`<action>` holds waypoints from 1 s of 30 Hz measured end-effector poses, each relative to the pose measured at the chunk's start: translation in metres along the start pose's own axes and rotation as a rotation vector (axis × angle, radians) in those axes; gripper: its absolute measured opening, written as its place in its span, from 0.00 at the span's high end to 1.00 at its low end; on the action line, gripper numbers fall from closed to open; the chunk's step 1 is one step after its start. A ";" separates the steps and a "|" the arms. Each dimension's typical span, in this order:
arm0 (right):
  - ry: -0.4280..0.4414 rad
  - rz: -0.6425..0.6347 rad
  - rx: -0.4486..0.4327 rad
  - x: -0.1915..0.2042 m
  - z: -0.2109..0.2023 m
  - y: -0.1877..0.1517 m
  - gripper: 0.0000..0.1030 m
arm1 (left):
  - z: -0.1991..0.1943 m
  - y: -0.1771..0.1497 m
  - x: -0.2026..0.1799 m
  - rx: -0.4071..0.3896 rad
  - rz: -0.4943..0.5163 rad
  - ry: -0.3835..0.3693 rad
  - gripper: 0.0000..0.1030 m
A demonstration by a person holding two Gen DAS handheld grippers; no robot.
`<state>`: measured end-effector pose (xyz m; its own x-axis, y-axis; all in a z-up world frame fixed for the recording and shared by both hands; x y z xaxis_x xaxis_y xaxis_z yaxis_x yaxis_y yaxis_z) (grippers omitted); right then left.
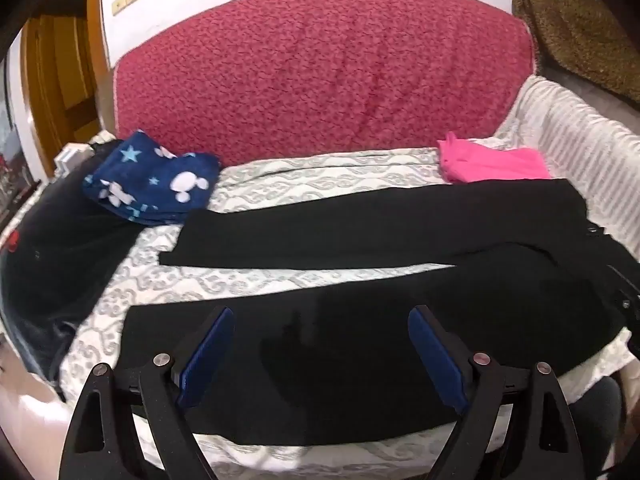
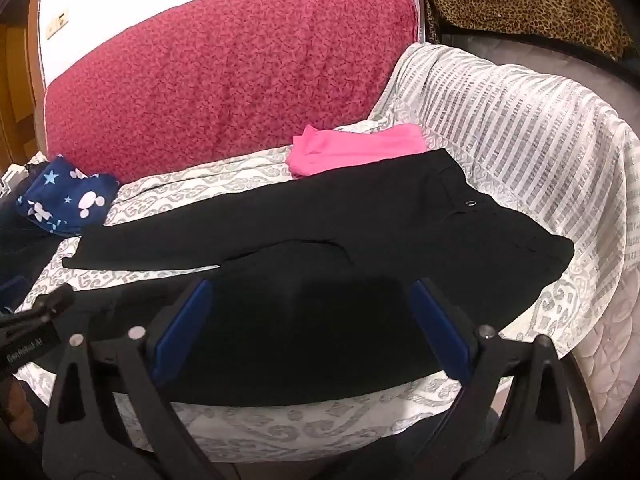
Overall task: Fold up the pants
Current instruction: 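Position both open tools over the black pants legs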
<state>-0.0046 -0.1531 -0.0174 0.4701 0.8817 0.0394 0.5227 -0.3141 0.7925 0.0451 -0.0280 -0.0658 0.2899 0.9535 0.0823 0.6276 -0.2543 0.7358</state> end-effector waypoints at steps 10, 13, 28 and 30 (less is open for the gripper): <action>0.038 0.008 0.004 -0.051 -0.002 0.002 0.03 | -0.006 -0.007 -0.009 -0.018 0.007 -0.039 0.12; 0.038 0.002 0.003 -0.052 -0.004 0.001 0.03 | -0.007 -0.009 -0.008 -0.016 0.002 -0.047 0.12; 0.035 -0.003 -0.001 -0.059 -0.008 0.002 0.03 | -0.011 -0.009 -0.006 -0.019 0.012 -0.061 0.12; 0.032 -0.007 -0.003 -0.058 -0.009 0.003 0.03 | -0.012 -0.009 -0.007 -0.021 0.016 -0.065 0.12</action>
Point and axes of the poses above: each gripper's, at about its wrist camera, not at the fingertips, and z roughly the way its jaws point, x to its left, y to its top, the point moved 7 cm from there along z, roughly the way its jaws point, and after that the axes turned 1 degree about -z, right-handed, at the moved point
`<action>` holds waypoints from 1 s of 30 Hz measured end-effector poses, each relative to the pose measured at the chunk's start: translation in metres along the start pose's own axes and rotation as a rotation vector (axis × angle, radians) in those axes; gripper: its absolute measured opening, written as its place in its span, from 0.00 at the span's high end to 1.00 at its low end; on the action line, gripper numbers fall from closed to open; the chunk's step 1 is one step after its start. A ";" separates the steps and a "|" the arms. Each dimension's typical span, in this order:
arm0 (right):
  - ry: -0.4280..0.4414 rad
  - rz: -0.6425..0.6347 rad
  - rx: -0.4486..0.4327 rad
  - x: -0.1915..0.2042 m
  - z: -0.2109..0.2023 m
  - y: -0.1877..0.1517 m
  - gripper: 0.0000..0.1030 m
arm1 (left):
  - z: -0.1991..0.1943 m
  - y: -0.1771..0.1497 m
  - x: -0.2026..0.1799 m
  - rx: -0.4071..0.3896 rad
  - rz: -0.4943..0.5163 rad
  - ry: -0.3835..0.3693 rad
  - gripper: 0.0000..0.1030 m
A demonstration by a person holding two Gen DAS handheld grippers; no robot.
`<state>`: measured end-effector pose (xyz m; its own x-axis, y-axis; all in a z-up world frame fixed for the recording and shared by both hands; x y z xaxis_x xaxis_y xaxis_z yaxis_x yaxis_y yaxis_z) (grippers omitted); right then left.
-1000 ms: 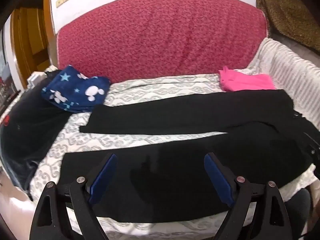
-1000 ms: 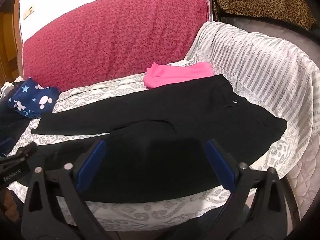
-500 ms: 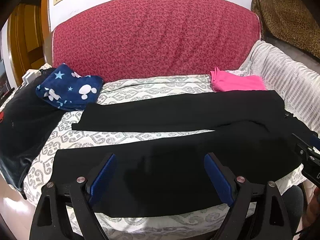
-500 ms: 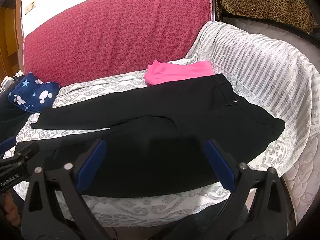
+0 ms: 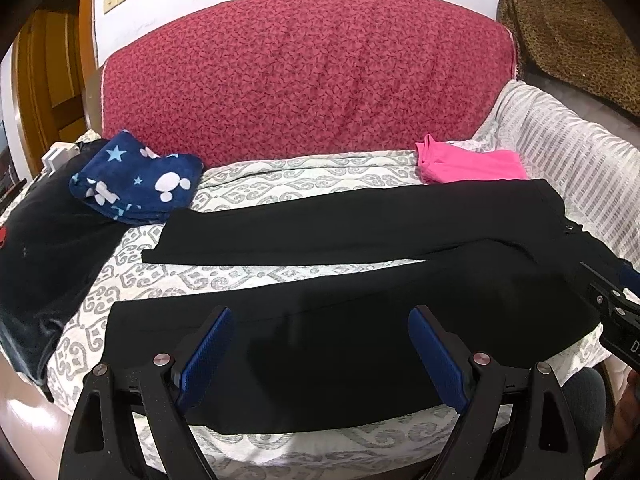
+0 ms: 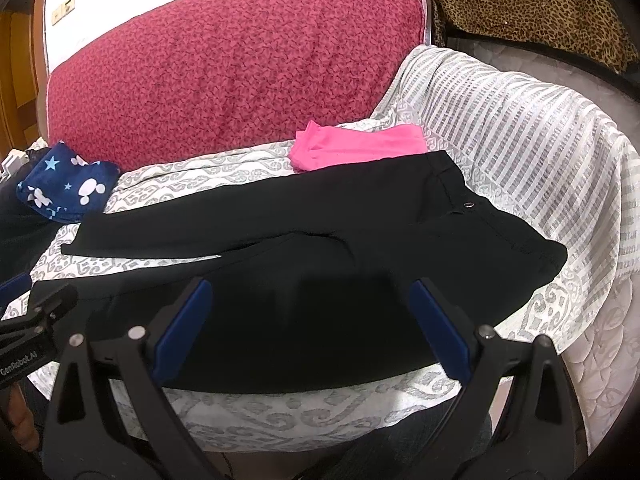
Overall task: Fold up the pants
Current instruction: 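Position both open tools over the black pants legs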
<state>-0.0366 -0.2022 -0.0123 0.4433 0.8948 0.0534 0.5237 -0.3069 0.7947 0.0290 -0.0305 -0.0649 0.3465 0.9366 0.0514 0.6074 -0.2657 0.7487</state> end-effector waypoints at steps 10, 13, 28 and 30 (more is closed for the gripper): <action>-0.019 0.001 0.001 -0.004 -0.001 0.002 0.03 | 0.001 -0.002 -0.002 0.007 0.018 -0.015 0.12; -0.023 0.001 -0.003 -0.005 -0.003 0.002 0.03 | 0.001 -0.003 -0.004 0.008 0.026 -0.015 0.12; -0.026 0.006 0.006 -0.005 -0.001 0.000 0.03 | 0.004 -0.006 -0.008 0.022 0.032 -0.012 0.12; -0.026 0.008 0.008 -0.005 -0.001 0.000 0.03 | 0.005 -0.007 -0.008 0.025 0.033 -0.012 0.12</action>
Point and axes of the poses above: each gripper's, at about its wrist camera, not at the fingertips, and z roughly the way its jaws point, x to its left, y to its top, the point moved 7 cm from there along z, roughly the way its jaws point, and after that the axes turned 1 degree about -z, right-handed, at the moved point
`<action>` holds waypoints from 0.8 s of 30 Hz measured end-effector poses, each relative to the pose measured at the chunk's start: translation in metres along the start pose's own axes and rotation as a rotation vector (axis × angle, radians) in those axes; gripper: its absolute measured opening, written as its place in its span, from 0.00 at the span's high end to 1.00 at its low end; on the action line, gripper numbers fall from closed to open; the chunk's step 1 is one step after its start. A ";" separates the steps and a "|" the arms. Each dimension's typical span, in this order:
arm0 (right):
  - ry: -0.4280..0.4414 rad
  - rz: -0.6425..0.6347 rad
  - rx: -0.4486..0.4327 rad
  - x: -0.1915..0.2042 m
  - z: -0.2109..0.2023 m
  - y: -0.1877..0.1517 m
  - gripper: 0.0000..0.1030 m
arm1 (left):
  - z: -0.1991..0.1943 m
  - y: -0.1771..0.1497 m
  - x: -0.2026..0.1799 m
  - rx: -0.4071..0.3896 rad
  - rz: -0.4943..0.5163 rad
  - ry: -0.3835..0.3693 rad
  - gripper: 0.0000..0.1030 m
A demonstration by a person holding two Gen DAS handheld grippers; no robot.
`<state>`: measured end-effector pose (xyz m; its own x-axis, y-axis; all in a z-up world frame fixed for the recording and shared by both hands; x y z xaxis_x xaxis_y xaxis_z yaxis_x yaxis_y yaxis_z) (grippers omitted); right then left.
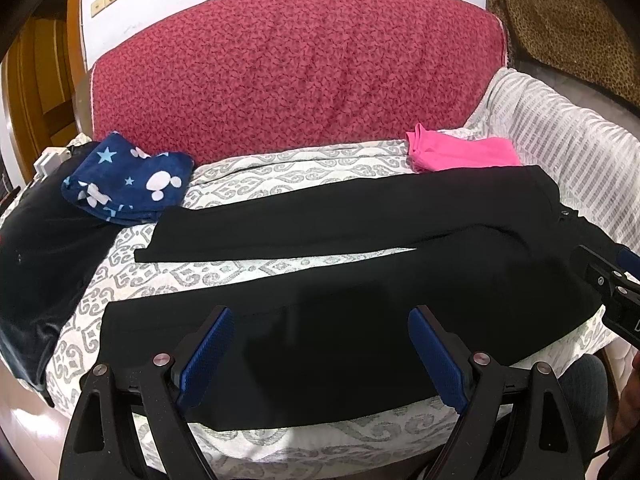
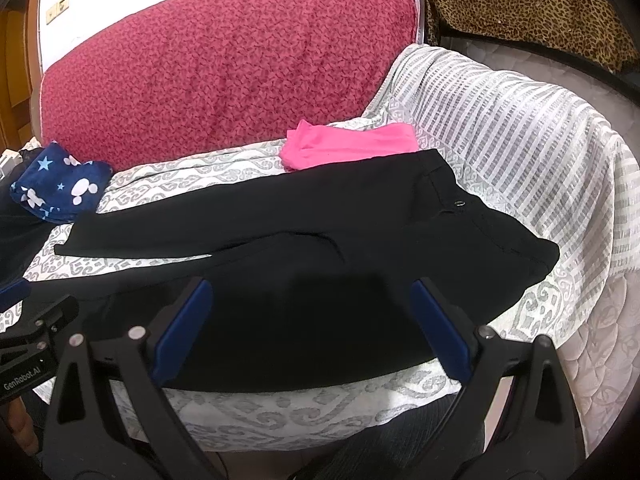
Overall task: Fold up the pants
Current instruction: 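Position both open tools over the black pants legs, then close both tools on the black pants leg ends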
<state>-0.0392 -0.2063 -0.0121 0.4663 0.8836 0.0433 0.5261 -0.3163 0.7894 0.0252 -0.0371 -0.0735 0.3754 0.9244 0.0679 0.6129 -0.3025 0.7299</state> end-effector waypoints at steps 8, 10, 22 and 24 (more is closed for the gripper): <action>0.001 0.006 0.010 -0.002 0.002 -0.002 0.03 | 0.001 -0.002 -0.001 0.006 0.003 0.001 0.12; 0.001 0.008 0.011 -0.003 0.002 -0.002 0.03 | 0.002 -0.004 -0.001 0.010 0.003 0.003 0.12; -0.006 0.044 0.044 -0.014 0.010 -0.009 0.03 | 0.011 -0.011 0.012 0.046 -0.021 0.018 0.12; -0.005 0.048 0.047 -0.015 0.011 -0.009 0.03 | 0.012 -0.011 0.012 0.048 -0.022 0.019 0.12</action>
Point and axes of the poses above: each gripper's, at about its wrist camera, not at the fingertips, and z roughly the way its jaws point, x to its left, y to its top, the point moved 7 cm from there along z, roughly the way its jaws point, and after that the axes turned 1 degree about -z, right-handed, at the moved point
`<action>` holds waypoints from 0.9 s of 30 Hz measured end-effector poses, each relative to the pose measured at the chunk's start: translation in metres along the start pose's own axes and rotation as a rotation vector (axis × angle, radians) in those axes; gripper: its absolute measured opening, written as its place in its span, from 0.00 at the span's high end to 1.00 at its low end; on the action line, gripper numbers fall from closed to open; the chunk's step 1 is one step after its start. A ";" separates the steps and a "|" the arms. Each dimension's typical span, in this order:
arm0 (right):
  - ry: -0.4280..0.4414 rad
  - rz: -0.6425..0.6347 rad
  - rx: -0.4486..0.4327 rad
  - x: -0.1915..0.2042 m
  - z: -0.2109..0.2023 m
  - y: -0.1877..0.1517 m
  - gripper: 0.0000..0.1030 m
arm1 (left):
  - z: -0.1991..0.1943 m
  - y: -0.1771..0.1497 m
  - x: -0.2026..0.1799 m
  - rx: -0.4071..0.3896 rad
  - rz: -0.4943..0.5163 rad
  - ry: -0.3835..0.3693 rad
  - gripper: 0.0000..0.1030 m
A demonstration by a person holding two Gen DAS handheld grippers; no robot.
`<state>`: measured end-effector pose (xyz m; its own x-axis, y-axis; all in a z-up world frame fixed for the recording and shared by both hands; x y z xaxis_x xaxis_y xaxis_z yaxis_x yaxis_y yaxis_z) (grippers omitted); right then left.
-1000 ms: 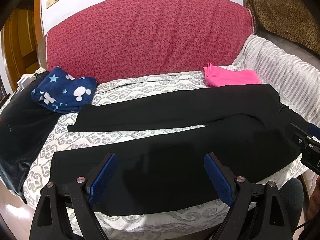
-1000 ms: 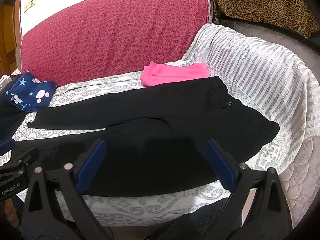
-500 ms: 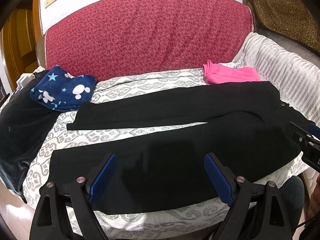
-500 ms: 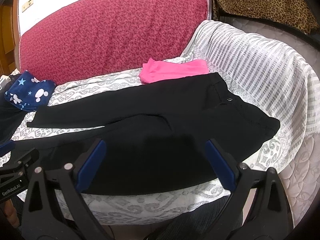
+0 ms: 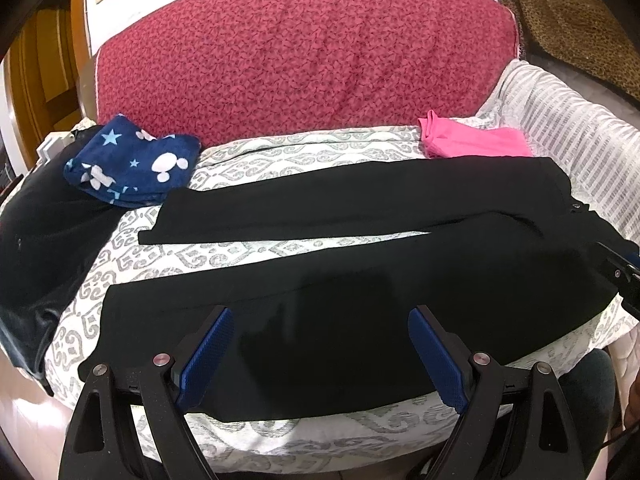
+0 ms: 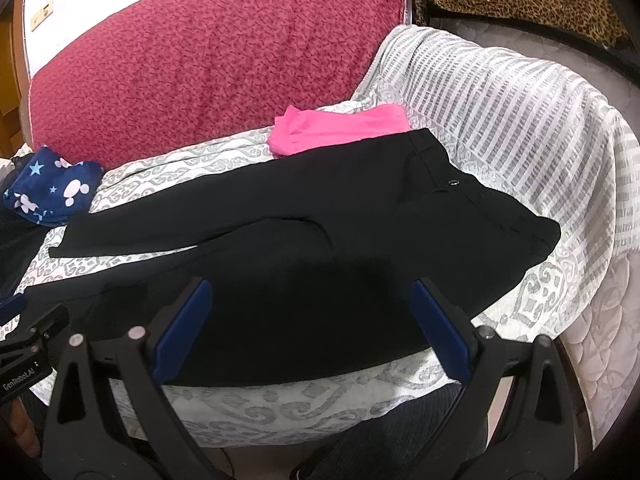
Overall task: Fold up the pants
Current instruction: 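Close both tools on the black pants leg ends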
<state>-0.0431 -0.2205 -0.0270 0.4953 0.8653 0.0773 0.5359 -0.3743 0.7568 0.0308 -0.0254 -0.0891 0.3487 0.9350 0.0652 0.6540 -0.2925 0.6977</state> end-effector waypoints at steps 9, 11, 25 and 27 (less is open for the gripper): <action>-0.041 0.029 0.030 -0.025 0.008 -0.006 0.03 | 0.006 -0.014 0.022 0.031 -0.065 -0.074 0.12; -0.045 0.036 0.050 -0.032 0.013 -0.010 0.03 | 0.010 -0.024 0.031 0.048 -0.069 -0.088 0.12; 0.026 0.290 0.165 -0.098 0.031 -0.030 0.26 | 0.016 -0.094 0.133 0.170 -0.361 -0.192 0.31; 0.033 0.343 0.176 -0.110 0.032 -0.032 0.27 | 0.024 -0.095 0.139 0.183 -0.434 -0.253 0.40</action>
<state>-0.0932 -0.3140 -0.0807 0.6456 0.6887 0.3299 0.4529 -0.6931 0.5607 0.0332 0.1273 -0.1634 0.1559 0.9068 -0.3916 0.8726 0.0593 0.4848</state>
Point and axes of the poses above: each gripper's, at about its wrist camera, not at the fingertips, and z roughly the way its jaws point, x to its left, y to its top, the point moved 7 cm from there along z, roughly the way its jaws point, and after that the axes turned 1 degree about -z, right-handed, at the moved point
